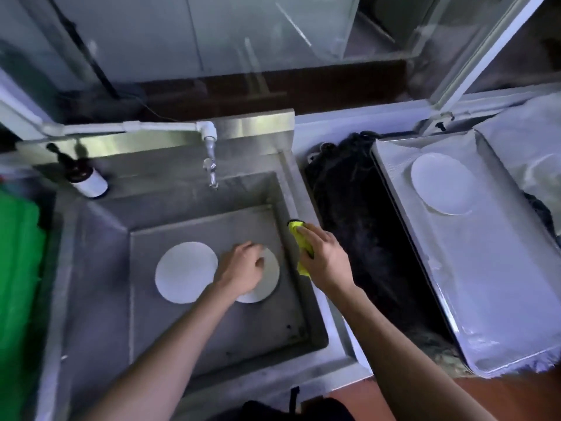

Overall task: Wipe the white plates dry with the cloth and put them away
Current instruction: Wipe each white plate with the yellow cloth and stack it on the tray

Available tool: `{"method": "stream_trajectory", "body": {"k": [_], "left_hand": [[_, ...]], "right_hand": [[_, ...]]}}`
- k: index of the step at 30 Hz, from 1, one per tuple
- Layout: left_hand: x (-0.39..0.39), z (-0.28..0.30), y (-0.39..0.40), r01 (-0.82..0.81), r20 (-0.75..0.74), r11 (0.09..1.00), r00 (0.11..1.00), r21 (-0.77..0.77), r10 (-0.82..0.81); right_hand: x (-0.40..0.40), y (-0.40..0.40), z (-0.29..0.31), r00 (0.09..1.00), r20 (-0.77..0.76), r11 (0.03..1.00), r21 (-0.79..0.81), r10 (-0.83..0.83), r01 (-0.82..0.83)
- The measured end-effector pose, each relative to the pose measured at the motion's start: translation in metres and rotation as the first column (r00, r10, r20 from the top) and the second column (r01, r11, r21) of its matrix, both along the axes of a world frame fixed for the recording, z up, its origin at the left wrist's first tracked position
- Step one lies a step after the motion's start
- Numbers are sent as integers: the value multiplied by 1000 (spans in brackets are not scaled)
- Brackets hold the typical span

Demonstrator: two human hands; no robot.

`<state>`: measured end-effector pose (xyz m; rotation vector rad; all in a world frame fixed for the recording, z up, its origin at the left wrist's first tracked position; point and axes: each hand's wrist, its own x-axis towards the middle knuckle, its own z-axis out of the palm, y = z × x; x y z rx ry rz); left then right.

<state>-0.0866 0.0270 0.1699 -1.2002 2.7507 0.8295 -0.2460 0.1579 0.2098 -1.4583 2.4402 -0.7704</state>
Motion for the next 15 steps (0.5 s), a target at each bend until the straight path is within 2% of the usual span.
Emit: {"method": "stream_trajectory", "body": {"k": [7, 15], "left_hand": [[82, -53, -8, -197, 66, 966, 980, 168, 188], [109, -112, -9, -362, 97, 852, 931, 379, 353]], "right_hand": [[57, -33, -44, 990, 74, 979, 153, 122, -133], [82, -52, -86, 981, 132, 969, 185, 139, -162]]}}
